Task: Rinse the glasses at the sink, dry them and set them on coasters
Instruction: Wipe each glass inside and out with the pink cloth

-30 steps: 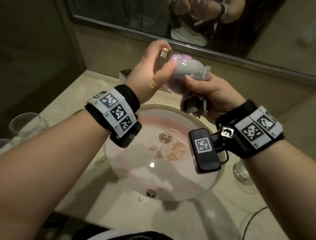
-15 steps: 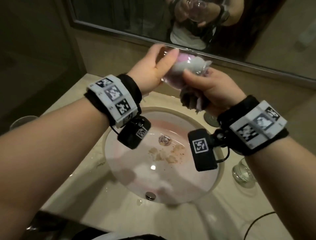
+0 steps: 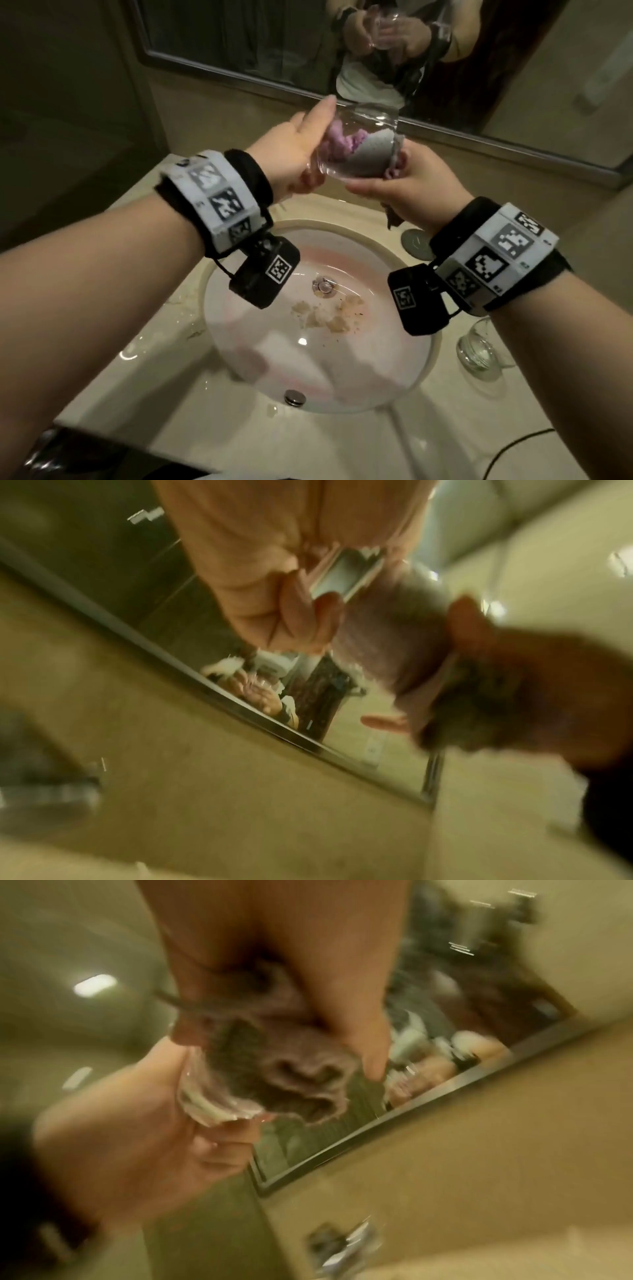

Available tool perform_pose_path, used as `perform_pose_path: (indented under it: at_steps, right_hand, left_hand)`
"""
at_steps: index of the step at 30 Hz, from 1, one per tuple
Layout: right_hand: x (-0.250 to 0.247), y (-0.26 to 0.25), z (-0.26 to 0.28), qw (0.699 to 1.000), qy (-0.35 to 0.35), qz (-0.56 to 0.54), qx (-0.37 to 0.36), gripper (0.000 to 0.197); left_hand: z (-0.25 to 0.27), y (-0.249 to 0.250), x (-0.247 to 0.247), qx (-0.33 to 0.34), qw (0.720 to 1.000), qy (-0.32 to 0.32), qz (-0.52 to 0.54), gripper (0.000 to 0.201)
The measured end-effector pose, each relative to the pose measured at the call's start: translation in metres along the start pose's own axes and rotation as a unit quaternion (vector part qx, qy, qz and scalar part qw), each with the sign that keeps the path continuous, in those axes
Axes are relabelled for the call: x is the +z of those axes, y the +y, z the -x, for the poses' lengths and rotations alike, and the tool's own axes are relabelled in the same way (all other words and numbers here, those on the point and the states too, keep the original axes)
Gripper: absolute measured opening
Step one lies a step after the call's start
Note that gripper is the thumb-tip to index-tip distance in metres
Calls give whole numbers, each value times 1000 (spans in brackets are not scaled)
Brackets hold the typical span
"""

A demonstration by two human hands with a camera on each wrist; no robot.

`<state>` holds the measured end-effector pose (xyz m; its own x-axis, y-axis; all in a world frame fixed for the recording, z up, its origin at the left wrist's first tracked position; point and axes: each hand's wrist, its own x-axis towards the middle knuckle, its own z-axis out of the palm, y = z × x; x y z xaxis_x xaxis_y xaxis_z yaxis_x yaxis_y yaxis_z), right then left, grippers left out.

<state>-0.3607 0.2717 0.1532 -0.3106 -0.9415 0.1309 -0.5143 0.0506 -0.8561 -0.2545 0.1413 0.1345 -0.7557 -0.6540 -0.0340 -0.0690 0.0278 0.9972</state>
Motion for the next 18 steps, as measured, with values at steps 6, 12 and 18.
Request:
perform_pose_path:
  at_steps: [6,12,18]
  right_hand:
    - [-3,15,-7,960,5,-272,68,36]
    - [-13,10,-10,997,40,63,-23,30]
    - [-9,8,-11,998,20,-53,25,23]
  left_hand:
    - [-2,3,-9,256,913,-7,-319,61]
    - [1,8,6,-19,1000,-16,3,53]
    - [-4,7,14,-6,999,33,-3,37]
